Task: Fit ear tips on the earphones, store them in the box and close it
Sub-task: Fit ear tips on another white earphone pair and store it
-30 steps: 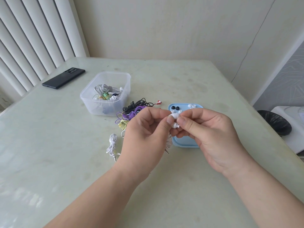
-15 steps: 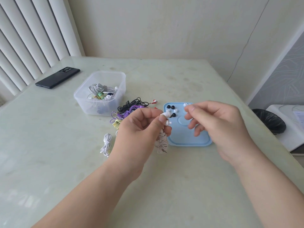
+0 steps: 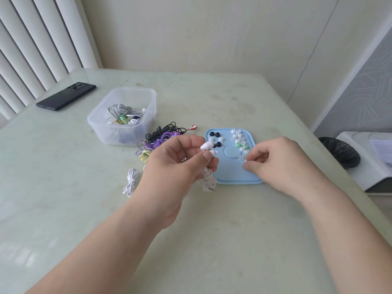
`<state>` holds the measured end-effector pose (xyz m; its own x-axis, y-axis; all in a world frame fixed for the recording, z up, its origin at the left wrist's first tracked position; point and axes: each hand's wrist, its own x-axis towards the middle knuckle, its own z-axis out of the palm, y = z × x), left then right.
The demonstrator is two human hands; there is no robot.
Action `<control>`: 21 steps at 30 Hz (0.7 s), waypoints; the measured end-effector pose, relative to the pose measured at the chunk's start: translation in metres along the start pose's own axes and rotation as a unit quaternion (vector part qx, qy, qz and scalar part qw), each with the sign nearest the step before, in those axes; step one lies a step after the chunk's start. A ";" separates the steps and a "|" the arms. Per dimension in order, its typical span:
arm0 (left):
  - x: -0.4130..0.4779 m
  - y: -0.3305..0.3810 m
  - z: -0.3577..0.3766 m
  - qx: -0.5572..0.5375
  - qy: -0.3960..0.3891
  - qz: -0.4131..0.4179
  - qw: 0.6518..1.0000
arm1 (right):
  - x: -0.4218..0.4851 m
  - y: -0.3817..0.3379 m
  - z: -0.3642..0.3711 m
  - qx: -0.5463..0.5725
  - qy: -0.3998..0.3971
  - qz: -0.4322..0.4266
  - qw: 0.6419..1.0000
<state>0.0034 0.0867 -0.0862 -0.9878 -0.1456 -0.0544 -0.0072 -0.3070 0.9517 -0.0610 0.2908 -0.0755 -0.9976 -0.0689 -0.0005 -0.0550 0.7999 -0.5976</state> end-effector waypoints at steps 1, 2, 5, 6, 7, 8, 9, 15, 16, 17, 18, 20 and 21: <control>0.000 0.000 0.000 0.000 0.001 -0.002 1.000 | 0.000 0.000 0.001 -0.002 0.002 -0.002 1.000; -0.001 0.000 0.001 -0.002 0.001 -0.004 1.000 | 0.001 0.002 0.001 -0.003 0.007 -0.005 1.000; -0.001 0.000 0.000 -0.003 0.000 -0.009 1.000 | -0.001 0.001 -0.001 0.024 0.027 -0.016 0.999; -0.001 0.001 0.000 -0.002 0.000 -0.010 1.000 | -0.003 -0.001 -0.002 0.059 0.034 -0.023 0.997; -0.001 0.001 0.000 -0.003 0.000 -0.011 1.000 | -0.005 -0.005 -0.003 0.106 0.036 -0.031 0.993; -0.001 0.001 0.000 -0.007 0.001 -0.011 1.000 | -0.008 -0.010 -0.003 0.159 0.029 -0.041 0.986; -0.001 0.001 0.000 -0.012 0.001 -0.010 1.000 | -0.011 -0.016 -0.003 0.211 0.015 -0.051 0.976; -0.002 0.004 0.000 -0.018 0.000 -0.009 1.000 | -0.016 -0.026 0.008 0.387 -0.047 -0.049 0.920; -0.002 0.003 0.000 -0.016 -0.004 -0.007 1.000 | -0.016 -0.026 0.010 0.397 -0.056 -0.043 0.915; -0.002 0.003 0.001 -0.014 -0.008 -0.006 1.000 | -0.016 -0.026 0.010 0.405 -0.064 -0.040 0.911; -0.002 0.003 0.001 -0.011 -0.010 -0.003 1.000 | -0.015 -0.027 0.010 0.412 -0.070 -0.038 0.908; -0.002 0.002 0.000 -0.005 -0.006 0.001 1.000 | -0.015 -0.028 0.010 0.428 -0.073 -0.033 0.900; -0.002 0.002 0.000 -0.002 -0.003 0.002 1.000 | -0.015 -0.027 0.010 0.437 -0.071 -0.029 0.896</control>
<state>0.0052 0.0868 -0.0841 -0.9888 -0.1407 -0.0496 -0.0033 -0.3113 0.9503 -0.0443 0.2640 -0.0669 -0.9754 -0.2200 -0.0135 0.0082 0.0250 -0.9997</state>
